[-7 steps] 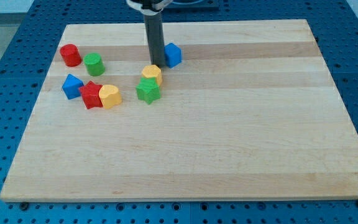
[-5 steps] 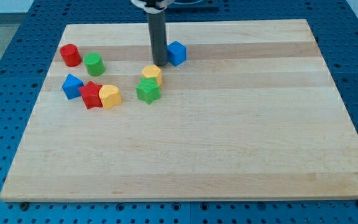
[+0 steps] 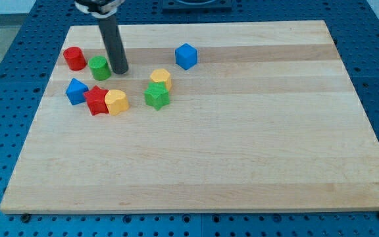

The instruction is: Slightly push the hexagon to the right

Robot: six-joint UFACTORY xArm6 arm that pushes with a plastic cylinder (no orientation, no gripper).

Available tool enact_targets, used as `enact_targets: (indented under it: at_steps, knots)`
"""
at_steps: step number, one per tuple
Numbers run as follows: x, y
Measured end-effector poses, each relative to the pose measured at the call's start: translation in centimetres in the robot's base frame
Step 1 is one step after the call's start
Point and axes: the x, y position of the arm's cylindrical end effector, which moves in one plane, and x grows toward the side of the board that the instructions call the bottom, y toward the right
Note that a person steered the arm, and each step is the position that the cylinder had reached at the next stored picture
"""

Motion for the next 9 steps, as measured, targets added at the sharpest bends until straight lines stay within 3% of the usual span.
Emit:
enact_targets:
  at_steps: [1, 3, 5, 6, 8, 9]
  knots:
    - [1.0, -0.3]
    - [2.8, 6.4]
    - [3.0, 4.8]
    - [5.3, 3.8]
    - [7.4, 4.8]
    - [7.4, 8.0]
